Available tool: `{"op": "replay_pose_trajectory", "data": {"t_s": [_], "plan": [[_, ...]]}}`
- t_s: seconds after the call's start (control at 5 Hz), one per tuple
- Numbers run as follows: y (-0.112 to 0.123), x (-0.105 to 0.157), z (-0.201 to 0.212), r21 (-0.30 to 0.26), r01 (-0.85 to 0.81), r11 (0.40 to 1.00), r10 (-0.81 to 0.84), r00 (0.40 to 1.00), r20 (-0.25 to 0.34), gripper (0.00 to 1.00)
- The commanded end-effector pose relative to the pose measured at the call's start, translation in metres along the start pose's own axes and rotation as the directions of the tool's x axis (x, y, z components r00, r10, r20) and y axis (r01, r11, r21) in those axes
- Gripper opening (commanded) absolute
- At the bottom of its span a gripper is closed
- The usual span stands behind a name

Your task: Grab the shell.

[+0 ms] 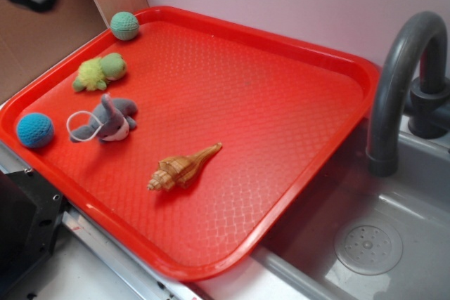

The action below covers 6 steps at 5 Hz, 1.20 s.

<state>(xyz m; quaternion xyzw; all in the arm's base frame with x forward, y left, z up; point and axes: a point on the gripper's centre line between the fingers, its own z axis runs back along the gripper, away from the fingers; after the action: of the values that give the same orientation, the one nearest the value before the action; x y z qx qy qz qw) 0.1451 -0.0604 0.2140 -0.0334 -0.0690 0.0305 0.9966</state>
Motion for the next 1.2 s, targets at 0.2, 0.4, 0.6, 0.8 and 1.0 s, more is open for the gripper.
{"op": "replay_pose_trajectory", "data": {"t_s": [0.2, 0.4, 0.6, 0.8, 1.0], "plan": [[-0.047, 0.018, -0.076, -0.123, 0.171, 0.978, -0.181, 0.981, -0.072, 1.0], [-0.047, 0.02, -0.096, -0.178, 0.2, 0.963, -0.223, 0.967, -0.121, 1.0], [-0.047, 0.018, -0.115, -0.17, 0.225, 0.959, -0.253, 0.954, -0.162, 1.0], [-0.043, 0.015, -0.133, -0.133, 0.235, 0.963, -0.259, 0.945, -0.2, 1.0], [-0.043, 0.012, -0.157, -0.094, 0.276, 0.957, -0.29, 0.925, -0.243, 1.0]]}}
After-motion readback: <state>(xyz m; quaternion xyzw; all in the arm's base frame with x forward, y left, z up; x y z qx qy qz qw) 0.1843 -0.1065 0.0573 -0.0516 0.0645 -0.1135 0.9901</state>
